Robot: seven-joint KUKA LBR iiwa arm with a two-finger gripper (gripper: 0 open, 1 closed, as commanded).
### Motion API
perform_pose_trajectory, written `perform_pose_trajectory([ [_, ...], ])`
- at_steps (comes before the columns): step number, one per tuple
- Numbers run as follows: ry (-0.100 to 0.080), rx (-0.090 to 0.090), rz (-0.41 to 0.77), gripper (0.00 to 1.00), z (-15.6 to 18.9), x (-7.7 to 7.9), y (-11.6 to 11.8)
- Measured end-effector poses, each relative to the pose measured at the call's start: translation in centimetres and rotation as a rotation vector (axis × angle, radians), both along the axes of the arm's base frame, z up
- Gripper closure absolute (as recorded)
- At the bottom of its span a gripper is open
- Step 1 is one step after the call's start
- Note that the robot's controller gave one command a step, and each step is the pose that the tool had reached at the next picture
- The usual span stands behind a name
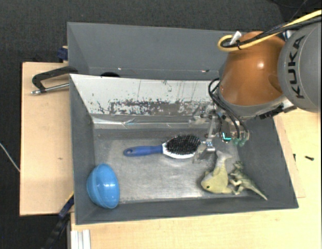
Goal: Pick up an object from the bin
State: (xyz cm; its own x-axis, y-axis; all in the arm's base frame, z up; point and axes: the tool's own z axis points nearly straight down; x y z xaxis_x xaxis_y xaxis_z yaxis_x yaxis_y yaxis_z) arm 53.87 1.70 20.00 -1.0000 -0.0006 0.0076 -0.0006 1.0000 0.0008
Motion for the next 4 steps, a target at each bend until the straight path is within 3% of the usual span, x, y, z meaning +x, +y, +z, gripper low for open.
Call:
perform_pose_trajectory([
  [1,-0.006,0.003,0.270,0.00,-2.1,-2.7,7.1],
  [2,-0.014,0.002,0.174,0.00,-11.5,-0.1,5.9],
  [3,-0.010,0.002,0.173,1.00,-11.8,-0.2,5.8],
  [4,-0.022,0.004,0.201,1.00,2.7,1.7,12.2],
])
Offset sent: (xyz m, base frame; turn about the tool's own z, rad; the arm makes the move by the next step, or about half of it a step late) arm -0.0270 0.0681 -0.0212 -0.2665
